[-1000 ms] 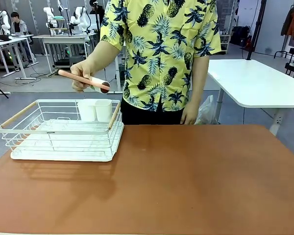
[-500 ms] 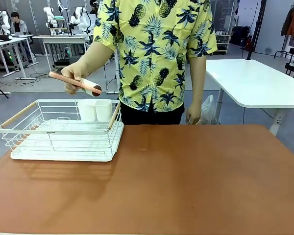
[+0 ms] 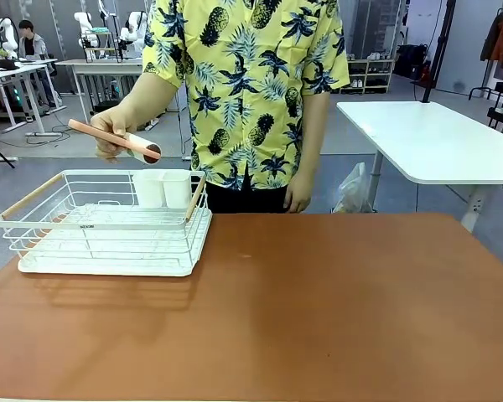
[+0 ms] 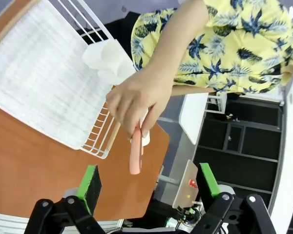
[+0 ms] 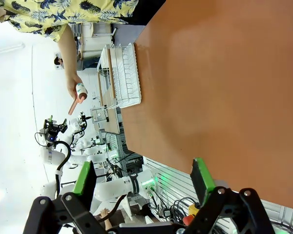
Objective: Clean the table.
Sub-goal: Pick up the Lint Roller when the human hands it over.
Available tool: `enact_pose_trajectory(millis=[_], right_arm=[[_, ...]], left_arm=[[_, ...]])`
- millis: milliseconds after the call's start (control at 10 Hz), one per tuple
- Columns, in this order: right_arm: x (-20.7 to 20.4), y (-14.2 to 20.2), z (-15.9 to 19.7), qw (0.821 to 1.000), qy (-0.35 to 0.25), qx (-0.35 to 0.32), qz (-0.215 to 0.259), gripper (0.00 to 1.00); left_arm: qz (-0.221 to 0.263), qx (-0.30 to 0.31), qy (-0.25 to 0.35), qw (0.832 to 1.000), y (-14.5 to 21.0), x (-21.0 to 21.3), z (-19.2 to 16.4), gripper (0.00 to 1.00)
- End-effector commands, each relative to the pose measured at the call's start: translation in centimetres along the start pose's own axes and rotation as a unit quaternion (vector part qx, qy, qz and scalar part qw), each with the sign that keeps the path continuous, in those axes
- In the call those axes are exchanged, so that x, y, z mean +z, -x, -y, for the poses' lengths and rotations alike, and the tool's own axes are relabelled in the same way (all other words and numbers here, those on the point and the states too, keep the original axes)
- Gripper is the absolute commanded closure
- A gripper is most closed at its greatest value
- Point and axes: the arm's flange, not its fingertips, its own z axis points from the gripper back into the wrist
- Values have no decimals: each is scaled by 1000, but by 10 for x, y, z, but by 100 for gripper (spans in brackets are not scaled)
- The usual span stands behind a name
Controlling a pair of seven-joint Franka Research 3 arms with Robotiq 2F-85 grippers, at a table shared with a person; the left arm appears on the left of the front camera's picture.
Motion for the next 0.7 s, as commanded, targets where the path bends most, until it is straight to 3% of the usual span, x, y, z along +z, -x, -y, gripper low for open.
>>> enact_pose_trajectory(millis=[0, 600], right_arm=[[1, 3, -4, 1000, -4, -2, -1, 0], [1, 3, -4, 1000, -4, -2, -1, 0]], left_arm=[[48, 3, -24, 999, 10, -30, 7, 0], [45, 14, -62, 997, 57, -83, -12, 0]])
